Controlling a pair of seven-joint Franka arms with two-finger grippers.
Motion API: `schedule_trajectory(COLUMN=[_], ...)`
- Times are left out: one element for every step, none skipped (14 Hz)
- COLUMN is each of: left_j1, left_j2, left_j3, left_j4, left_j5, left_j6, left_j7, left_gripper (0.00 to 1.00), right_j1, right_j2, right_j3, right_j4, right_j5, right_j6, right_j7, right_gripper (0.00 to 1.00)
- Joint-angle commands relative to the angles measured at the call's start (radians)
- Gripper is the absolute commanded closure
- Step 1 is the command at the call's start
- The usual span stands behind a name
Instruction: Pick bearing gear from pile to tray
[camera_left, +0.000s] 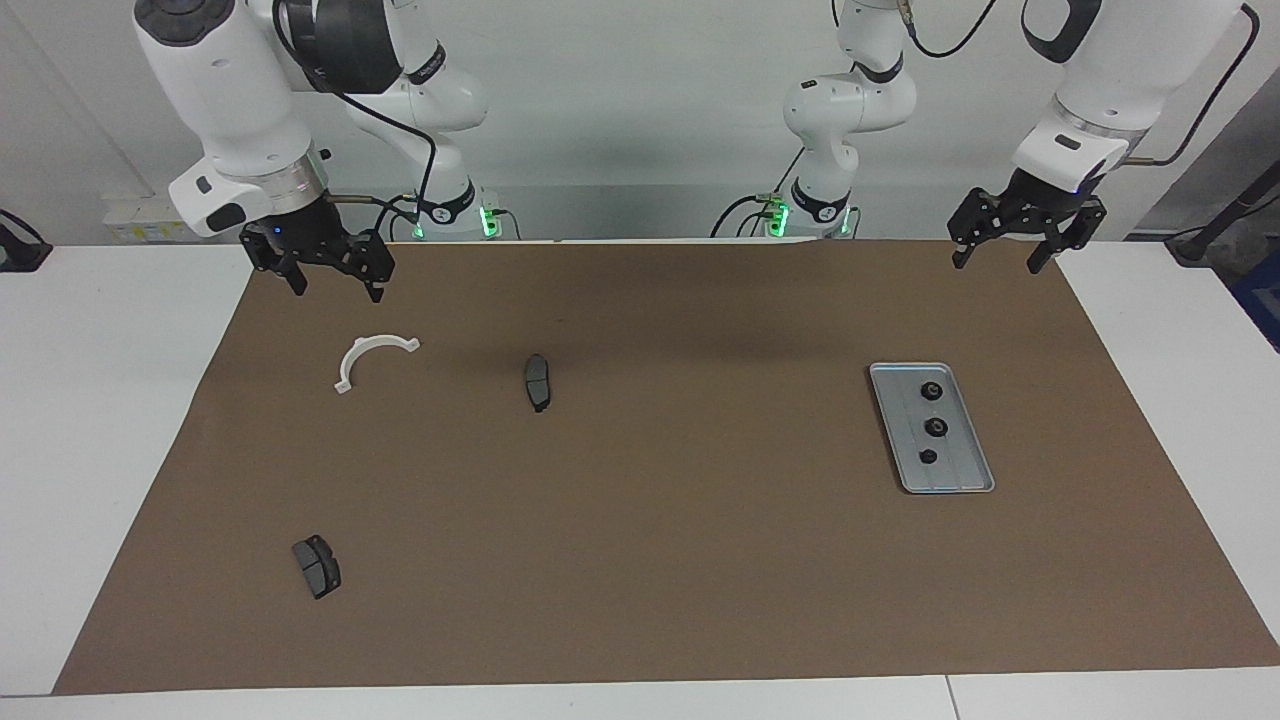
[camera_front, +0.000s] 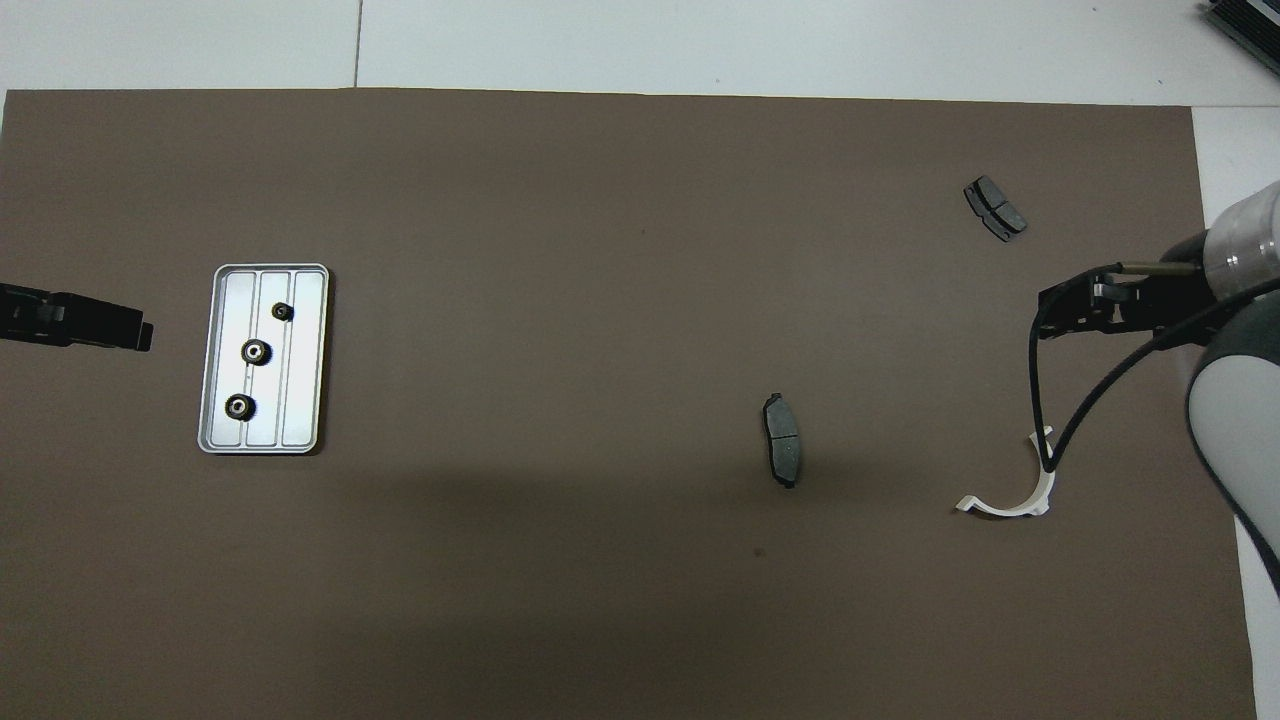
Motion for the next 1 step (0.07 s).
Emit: schedule_trajectory(left_j1=[0.008], left_j2=[0.006], left_j3=[0.002], left_j4=[0.018], left_j5=[-0.005], left_j6=[-0.018], left_j7=[-0.008], left_gripper=[0.0], right_j1=[-0.016], right_j2=[-0.006], right_j3=[0.006], right_j4=[-0.01], right_j5=[0.028], right_j6=[0.001], right_j7=[-0.031], right_gripper=[0.0])
